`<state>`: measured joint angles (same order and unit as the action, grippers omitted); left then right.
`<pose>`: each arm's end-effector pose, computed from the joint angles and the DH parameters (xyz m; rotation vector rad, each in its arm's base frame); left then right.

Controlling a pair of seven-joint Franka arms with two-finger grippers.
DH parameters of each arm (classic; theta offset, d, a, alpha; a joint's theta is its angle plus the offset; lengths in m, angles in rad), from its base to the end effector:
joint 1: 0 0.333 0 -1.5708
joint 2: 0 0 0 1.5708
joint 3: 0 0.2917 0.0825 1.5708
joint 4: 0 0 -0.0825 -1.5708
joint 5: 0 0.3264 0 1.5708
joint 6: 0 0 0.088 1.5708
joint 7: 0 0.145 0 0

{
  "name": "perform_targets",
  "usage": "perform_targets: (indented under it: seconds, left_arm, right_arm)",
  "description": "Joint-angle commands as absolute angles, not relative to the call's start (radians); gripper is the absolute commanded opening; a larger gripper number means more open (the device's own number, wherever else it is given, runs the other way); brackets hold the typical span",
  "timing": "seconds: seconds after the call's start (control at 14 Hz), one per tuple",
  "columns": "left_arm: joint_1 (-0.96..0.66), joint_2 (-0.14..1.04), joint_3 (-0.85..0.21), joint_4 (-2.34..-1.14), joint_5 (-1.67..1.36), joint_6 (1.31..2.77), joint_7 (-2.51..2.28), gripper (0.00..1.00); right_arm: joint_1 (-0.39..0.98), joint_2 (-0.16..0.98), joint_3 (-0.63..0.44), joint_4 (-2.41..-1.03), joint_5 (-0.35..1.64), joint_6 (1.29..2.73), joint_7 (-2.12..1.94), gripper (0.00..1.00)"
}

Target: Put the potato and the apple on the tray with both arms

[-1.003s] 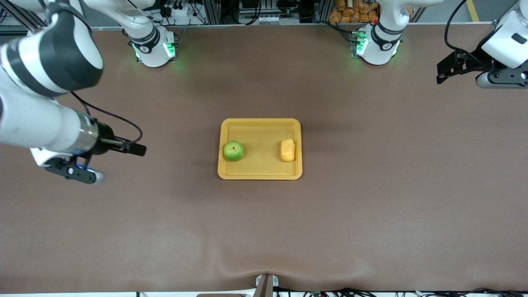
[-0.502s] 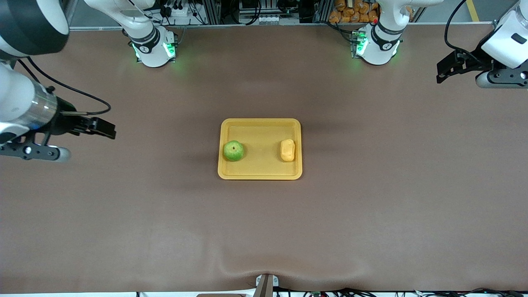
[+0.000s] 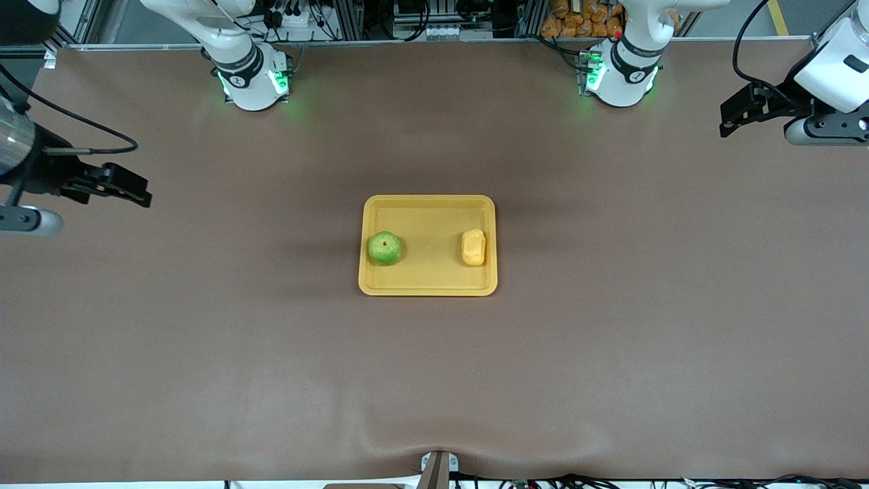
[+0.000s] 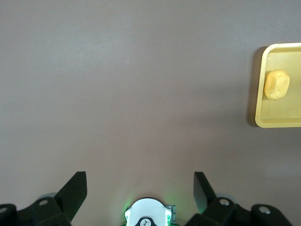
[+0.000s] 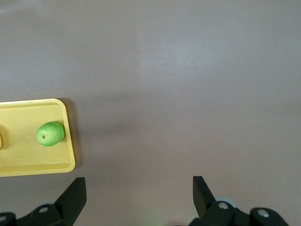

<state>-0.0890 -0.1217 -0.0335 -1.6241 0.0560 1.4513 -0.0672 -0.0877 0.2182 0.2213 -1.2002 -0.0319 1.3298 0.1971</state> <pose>0.4445 -0.0470 0.5881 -3.0755 0.0764 0.0696 0.5251 0.0508 0.5811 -3.1342 0.1143 0.1335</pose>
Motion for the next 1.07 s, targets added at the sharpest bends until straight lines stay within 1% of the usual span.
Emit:
perform_targets:
  seconds: [0.0,0.36,0.79,1.0]
  left_arm:
    - [-0.075,-0.135,-0.032,-1.624,0.044,1.439,-0.058,1.00]
    - [-0.075,-0.137,-0.032,-1.623,0.044,1.439,-0.055,1.00]
    - [-0.075,-0.135,-0.032,-1.623,0.044,1.439,-0.063,1.00]
    - [-0.075,-0.133,-0.032,-1.621,0.044,1.437,-0.063,1.00]
  right_arm:
    - [-0.127,0.123,0.239,-1.317,-0.025,1.368,0.164,1.00]
    - [-0.100,0.008,0.247,-1.489,-0.023,1.456,0.141,1.00]
    - [-0.100,0.006,0.247,-1.500,-0.020,1.468,0.140,1.00]
    - [-0.109,0.011,0.235,-1.482,0.026,1.467,0.129,1.00]
